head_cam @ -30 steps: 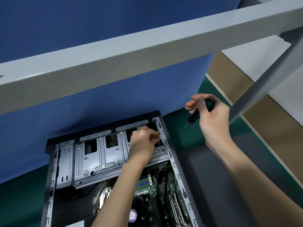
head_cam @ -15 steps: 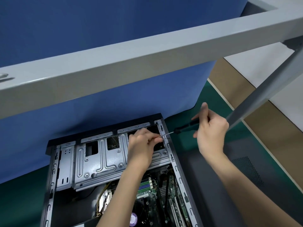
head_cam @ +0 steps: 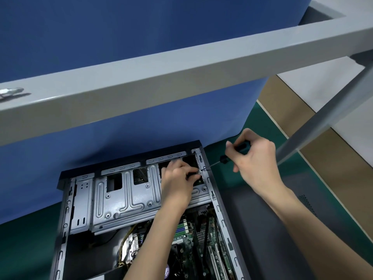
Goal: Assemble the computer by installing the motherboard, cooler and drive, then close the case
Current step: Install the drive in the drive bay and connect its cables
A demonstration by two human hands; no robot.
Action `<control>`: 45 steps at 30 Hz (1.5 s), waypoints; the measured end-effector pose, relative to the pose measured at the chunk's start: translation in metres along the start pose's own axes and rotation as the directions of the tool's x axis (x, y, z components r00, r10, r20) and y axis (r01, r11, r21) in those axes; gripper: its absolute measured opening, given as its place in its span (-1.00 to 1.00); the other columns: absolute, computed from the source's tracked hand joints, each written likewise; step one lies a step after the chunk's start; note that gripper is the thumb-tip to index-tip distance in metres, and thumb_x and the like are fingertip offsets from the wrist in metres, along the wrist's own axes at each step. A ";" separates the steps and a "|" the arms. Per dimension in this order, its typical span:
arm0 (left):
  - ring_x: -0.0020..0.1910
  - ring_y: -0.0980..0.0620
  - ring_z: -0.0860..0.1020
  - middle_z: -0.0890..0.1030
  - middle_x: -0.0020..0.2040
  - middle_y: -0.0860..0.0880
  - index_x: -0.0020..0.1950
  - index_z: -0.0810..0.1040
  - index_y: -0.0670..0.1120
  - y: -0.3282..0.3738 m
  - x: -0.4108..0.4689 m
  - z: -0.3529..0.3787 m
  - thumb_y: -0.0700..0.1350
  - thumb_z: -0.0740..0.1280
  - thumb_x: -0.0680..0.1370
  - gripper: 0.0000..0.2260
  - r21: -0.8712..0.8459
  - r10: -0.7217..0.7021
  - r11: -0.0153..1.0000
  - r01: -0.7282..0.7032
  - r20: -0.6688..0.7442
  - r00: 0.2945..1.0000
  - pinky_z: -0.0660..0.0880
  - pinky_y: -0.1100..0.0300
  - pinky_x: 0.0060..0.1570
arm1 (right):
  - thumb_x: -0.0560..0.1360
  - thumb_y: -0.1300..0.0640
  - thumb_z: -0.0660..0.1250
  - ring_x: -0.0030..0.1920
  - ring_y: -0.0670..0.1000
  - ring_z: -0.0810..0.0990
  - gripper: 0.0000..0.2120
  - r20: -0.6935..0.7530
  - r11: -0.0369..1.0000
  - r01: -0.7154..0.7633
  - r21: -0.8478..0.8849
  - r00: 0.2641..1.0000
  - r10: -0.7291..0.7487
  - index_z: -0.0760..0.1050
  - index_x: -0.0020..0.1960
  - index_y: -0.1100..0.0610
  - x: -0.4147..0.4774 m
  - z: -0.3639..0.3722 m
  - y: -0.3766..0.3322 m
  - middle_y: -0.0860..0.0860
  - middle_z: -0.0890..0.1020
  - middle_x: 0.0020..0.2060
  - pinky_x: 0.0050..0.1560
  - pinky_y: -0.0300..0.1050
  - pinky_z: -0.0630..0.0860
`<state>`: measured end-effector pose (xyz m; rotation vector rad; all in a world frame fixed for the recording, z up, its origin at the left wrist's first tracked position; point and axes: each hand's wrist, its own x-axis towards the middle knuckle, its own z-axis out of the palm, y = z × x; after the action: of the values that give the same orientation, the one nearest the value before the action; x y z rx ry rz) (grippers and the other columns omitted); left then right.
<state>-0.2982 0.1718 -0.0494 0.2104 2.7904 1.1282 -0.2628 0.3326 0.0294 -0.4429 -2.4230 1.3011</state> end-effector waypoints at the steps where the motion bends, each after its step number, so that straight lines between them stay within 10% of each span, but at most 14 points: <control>1: 0.11 0.07 0.37 0.51 0.00 0.12 0.03 0.67 0.04 0.000 0.000 0.001 -0.05 0.42 0.48 -0.85 0.010 -0.003 1.000 0.003 0.004 1.000 0.28 0.29 0.08 | 0.50 0.19 0.39 -0.67 -0.06 0.41 -0.77 0.010 1.000 0.003 -0.002 1.000 -0.003 0.41 -0.25 0.24 -0.001 0.001 0.001 -0.02 0.46 -0.65 -0.55 -0.26 0.36; 9: 0.07 0.10 0.33 0.51 -0.02 0.13 0.01 0.68 0.04 -0.002 0.002 0.004 -0.03 0.43 0.47 -0.86 0.024 0.012 1.000 -0.012 -0.012 1.000 0.23 0.30 0.06 | 0.50 0.17 0.40 -0.55 0.18 0.47 -0.74 0.043 0.994 0.088 -0.058 0.995 -0.086 0.38 -0.26 0.21 -0.002 0.009 -0.001 -0.02 0.42 -0.57 -0.45 0.08 0.45; 16: 0.09 0.06 0.35 0.48 -0.05 0.16 0.05 0.66 0.05 0.001 0.002 0.000 -0.02 0.44 0.46 -0.82 0.031 0.001 1.000 -0.001 0.001 1.000 0.19 0.29 0.00 | 0.51 0.18 0.38 -0.44 -0.02 0.36 -0.74 0.279 0.921 0.338 -0.194 0.919 -0.278 0.34 -0.25 0.20 0.005 0.008 -0.018 -0.11 0.37 -0.46 -0.35 -0.09 0.28; 21: -0.01 0.13 0.52 0.60 -0.12 0.17 0.10 0.60 0.12 0.031 -0.005 -0.019 0.03 0.52 0.30 -0.62 -0.341 0.058 0.939 -0.056 -0.003 0.998 0.45 0.18 0.05 | 0.58 -0.27 0.04 -0.41 0.08 0.39 -0.53 0.350 0.736 0.303 -0.606 0.932 -0.095 0.28 -0.15 0.15 0.015 0.018 -0.048 -0.02 0.38 -0.42 -0.35 -0.04 0.29; 25: -0.27 0.16 0.56 0.62 -0.31 0.09 -0.22 0.57 0.15 0.051 -0.002 -0.030 -0.08 0.39 0.43 -0.88 -0.488 0.023 0.872 -0.031 -0.023 0.999 0.47 0.23 -0.25 | 0.59 -0.22 -0.01 -0.35 -0.01 0.39 -0.58 0.450 0.770 0.259 -0.583 0.892 0.040 0.28 -0.20 0.11 0.022 0.014 -0.066 0.02 0.44 -0.33 -0.36 -0.06 0.19; 29: -0.23 -0.07 0.56 0.63 -0.28 0.01 -0.20 0.61 0.09 0.047 0.007 -0.037 -0.18 0.35 0.52 -0.82 -0.389 0.155 0.913 -0.127 0.041 0.987 0.49 0.01 -0.11 | 0.59 -0.06 0.15 -0.29 0.13 0.47 -0.73 0.592 0.781 0.379 -0.497 0.806 -0.013 0.31 -0.06 0.17 0.032 -0.001 -0.071 0.05 0.43 -0.32 -0.36 -0.06 0.27; 34: -0.17 -0.09 0.65 0.67 -0.20 -0.08 -0.19 0.60 -0.01 0.049 0.007 -0.041 -0.20 0.52 0.27 -0.80 -0.547 0.067 0.837 0.035 0.165 0.984 0.58 0.03 -0.12 | 0.56 -0.28 0.11 -0.39 0.04 0.37 -0.50 0.471 0.686 0.328 -0.650 0.882 0.025 0.23 -0.32 0.11 0.028 0.013 -0.075 0.01 0.35 -0.36 -0.29 -0.06 0.28; 38: -0.30 0.20 0.61 0.65 -0.32 0.05 -0.32 0.59 0.04 0.045 0.006 -0.044 -0.41 0.38 0.43 -0.66 -0.612 0.082 0.791 0.019 0.137 0.987 0.48 0.43 -0.28 | 0.46 -0.28 0.27 -0.34 0.03 0.41 -0.55 0.508 0.758 0.372 -0.535 0.859 -0.063 0.34 -0.11 0.13 0.027 0.011 -0.071 -0.04 0.40 -0.35 -0.32 -0.08 0.26; 41: -0.21 0.02 0.64 0.67 -0.23 -0.05 -0.31 0.63 0.05 0.046 0.008 -0.046 -0.39 0.47 0.34 -0.69 -0.616 0.154 0.788 -0.008 0.186 0.970 0.56 0.28 -0.18 | 0.44 -0.02 0.39 -0.28 0.14 0.45 -0.70 0.529 0.838 0.376 -0.396 0.839 -0.126 0.32 -0.18 0.13 0.026 0.006 -0.068 0.01 0.44 -0.37 -0.41 -0.09 0.21; 45: -0.21 -0.01 0.62 0.65 -0.22 -0.09 -0.18 0.59 -0.10 0.046 0.007 -0.042 -0.31 0.52 0.31 -0.80 -0.636 0.050 0.770 0.045 0.131 0.990 0.58 0.13 -0.14 | 0.41 -0.33 0.31 -0.29 0.06 0.41 -0.48 0.421 0.749 0.254 -0.612 0.906 0.037 0.26 -0.30 0.10 0.032 0.016 -0.077 -0.01 0.38 -0.34 -0.33 -0.08 0.26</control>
<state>-0.3088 0.1768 0.0124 0.2056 2.1159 1.8954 -0.3062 0.2940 0.0907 -0.1865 -3.1913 0.4599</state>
